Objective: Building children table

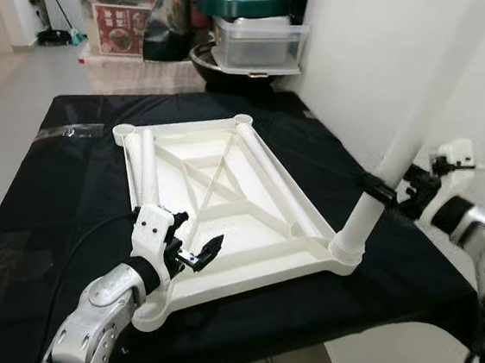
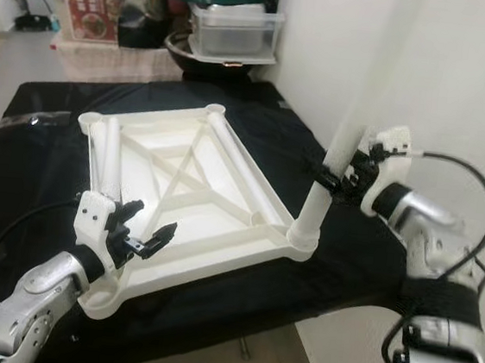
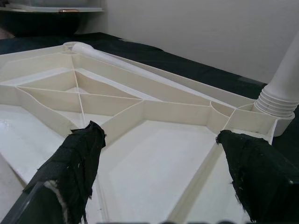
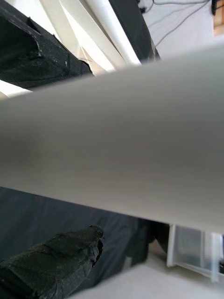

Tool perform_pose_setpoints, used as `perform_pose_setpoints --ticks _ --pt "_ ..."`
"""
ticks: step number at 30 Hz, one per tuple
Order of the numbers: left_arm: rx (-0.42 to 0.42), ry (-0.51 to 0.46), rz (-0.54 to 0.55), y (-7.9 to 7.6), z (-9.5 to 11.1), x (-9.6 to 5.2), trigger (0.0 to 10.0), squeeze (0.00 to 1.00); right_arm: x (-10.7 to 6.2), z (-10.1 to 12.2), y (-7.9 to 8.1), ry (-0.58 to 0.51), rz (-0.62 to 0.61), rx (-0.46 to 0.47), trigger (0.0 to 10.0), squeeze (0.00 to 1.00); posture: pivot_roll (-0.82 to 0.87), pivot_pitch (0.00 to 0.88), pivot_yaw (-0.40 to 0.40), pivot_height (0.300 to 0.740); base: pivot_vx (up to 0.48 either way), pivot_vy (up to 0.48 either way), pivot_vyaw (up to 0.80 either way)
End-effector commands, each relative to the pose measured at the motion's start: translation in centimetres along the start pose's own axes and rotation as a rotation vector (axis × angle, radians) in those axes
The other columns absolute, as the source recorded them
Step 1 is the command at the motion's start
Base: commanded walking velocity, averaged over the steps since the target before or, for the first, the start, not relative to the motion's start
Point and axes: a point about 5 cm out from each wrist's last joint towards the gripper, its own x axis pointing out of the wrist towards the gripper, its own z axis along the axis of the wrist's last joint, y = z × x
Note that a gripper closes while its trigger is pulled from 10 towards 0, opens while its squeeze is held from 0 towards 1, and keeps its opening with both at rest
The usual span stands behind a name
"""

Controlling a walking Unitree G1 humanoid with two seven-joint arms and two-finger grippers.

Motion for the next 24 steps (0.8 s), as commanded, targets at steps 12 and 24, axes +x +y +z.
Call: perform_pose_setpoints --ticks 12,24 --pt "-0.001 0.016 -0.006 0.0 -0.5 0.0 10.0 0.0 0.8 -1.8 -1.0 0.039 0.0 0.02 0.0 0.0 0.0 0.0 -0.054 0.74 0.0 0.0 0.0" --pt "0.003 0.018 -0.007 0.1 -0.5 -0.2 10.0 0.0 0.8 -4.9 -3.1 0.157 -0.509 0.154 0.0 0.0 0.01 0.0 -0.055 0.74 0.0 0.0 0.0"
